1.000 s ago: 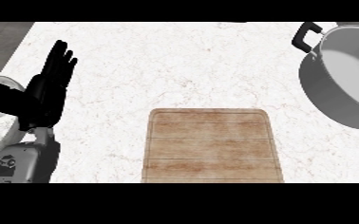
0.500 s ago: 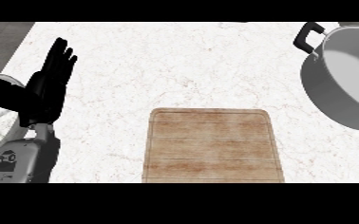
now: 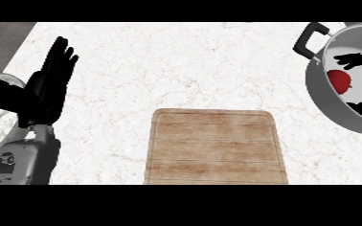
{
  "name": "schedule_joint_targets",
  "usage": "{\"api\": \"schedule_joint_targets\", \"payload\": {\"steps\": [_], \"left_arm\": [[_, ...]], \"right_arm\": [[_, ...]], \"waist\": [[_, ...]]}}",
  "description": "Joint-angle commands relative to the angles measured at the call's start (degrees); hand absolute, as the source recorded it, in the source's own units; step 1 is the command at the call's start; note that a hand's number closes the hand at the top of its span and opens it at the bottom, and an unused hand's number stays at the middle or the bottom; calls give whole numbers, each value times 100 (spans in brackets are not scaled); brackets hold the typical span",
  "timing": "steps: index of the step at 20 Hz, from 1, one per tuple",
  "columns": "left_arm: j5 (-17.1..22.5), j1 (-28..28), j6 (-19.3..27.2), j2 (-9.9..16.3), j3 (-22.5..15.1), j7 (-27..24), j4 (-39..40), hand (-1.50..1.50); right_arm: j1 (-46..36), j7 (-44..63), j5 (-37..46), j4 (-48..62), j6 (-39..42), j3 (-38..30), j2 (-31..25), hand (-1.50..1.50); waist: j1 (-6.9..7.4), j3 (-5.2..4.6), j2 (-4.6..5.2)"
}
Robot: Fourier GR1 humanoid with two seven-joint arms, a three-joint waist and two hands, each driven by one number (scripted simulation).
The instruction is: Pick the tomato from the cutting board and place it in the pot
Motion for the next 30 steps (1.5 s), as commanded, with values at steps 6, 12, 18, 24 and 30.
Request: {"api": "schedule_joint_targets", "payload": {"steps": [6, 12, 18, 24, 30], "left_arm": [[-20, -80, 15, 54, 70, 20, -41, 0], [0, -66, 32, -53, 33, 23, 30, 0], [-82, -13, 36, -61, -24, -51, -28, 0], [-131, 74, 132, -191, -100, -75, -107, 0], [11, 75, -11, -103, -7, -57, -106, 0]], "right_arm": [[-587, -354, -955, 855, 2027, -669, 51, -150], [-793, 82, -1505, 1195, 2793, -1076, -219, -150], [-696, 328, -1663, 1266, 3325, -1171, -822, -150], [-565, 473, -1849, 1138, 3637, -1255, -1115, -150], [-396, 606, -1909, 926, 3666, -1203, -1210, -150]], "waist": [[-49, 9, 9], [-60, 15, 38], [-11, 35, 80], [-12, 56, 82], [41, 66, 101]]}}
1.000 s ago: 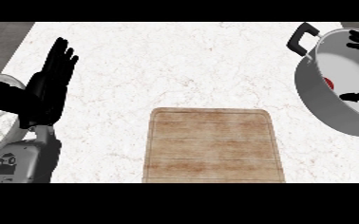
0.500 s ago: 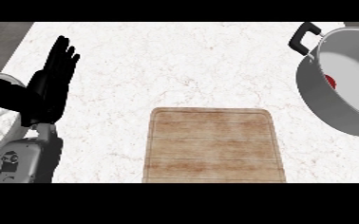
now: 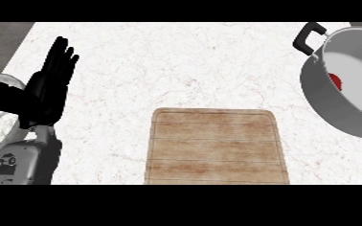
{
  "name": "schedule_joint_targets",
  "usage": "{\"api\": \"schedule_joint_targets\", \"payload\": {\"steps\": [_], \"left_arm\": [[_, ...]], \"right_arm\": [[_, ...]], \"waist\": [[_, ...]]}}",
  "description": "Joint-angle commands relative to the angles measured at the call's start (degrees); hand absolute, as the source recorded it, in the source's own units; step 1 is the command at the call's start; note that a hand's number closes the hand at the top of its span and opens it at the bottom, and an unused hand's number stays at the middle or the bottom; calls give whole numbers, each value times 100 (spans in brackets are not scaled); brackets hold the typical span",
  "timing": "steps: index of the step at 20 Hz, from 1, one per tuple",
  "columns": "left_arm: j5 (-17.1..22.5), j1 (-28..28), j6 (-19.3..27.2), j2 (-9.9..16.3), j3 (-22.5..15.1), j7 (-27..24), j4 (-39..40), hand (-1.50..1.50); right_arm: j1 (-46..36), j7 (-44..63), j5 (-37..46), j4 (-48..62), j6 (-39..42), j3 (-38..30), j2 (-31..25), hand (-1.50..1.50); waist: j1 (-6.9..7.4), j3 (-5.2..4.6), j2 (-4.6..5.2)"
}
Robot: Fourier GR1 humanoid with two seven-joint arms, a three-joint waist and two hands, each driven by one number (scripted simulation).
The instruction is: Pick the tomato from the cutting board and place it in the pot
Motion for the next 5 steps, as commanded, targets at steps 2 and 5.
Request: {"api": "schedule_joint_targets", "payload": {"steps": [2, 5], "left_arm": [[42, 30, -11, 2, 15, 67, -59, 0], [-26, -49, 39, -88, -64, -24, -6, 0]], "right_arm": [[251, -756, -82, -17, 1222, 2, -169, -150], [210, -622, -163, -101, 1141, -15, -125, -150]], "waist": [[0, 12, -5], [10, 19, 36]]}}
